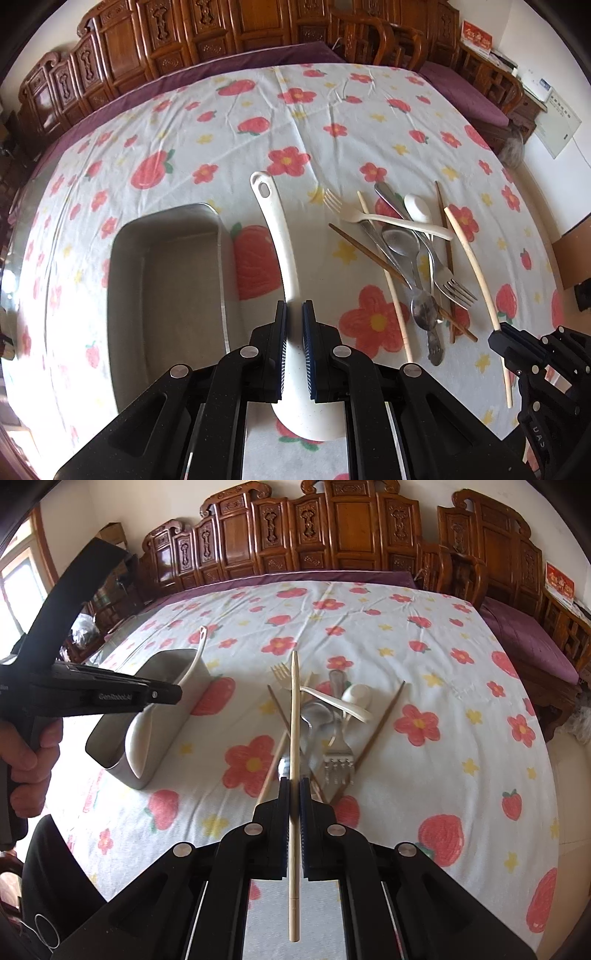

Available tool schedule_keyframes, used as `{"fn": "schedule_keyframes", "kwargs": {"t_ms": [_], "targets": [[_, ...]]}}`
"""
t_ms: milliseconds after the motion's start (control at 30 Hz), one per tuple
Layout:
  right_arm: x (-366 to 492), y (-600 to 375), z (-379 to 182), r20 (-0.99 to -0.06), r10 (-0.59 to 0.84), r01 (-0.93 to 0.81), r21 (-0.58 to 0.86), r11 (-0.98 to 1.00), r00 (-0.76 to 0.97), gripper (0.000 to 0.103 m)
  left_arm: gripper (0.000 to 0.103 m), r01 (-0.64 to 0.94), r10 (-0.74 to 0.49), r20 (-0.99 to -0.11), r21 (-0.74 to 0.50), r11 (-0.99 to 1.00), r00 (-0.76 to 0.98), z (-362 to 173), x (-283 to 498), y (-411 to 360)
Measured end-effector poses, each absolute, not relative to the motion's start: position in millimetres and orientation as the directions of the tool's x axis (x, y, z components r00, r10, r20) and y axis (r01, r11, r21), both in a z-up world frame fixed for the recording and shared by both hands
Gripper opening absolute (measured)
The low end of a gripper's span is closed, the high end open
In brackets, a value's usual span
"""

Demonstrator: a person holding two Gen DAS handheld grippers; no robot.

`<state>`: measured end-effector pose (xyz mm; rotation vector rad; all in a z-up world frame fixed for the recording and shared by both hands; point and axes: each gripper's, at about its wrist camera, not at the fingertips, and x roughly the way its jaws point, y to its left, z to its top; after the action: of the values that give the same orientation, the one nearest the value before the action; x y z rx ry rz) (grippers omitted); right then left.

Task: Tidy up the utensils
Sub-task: 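Carry the spoon into the metal tray and open the left tool while the right tool carries the chopstick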

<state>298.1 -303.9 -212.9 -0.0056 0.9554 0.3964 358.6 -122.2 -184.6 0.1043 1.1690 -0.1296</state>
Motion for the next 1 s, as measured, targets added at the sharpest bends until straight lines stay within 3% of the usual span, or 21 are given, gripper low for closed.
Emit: {"fn": "schedule_keyframes", "kwargs": {"t_ms": [467,1000], "targets": [[289.3,-257.9,-172.3,-0.733,0.413,-0.392,0.215,0.894,0.541,0.006,0.008,0.128,-0.027,-0.898,0.032,0.991,0.439,-157.2,352.0,-54.8],[300.6,-184.5,-160.0,-0.729,0.437,-0.436,0.209,0.875,0.527,0.006,0.008,0.105,-0.027,-0.920,0.016,0.994,0.392,-194.7,356.8,-10.4]]}}
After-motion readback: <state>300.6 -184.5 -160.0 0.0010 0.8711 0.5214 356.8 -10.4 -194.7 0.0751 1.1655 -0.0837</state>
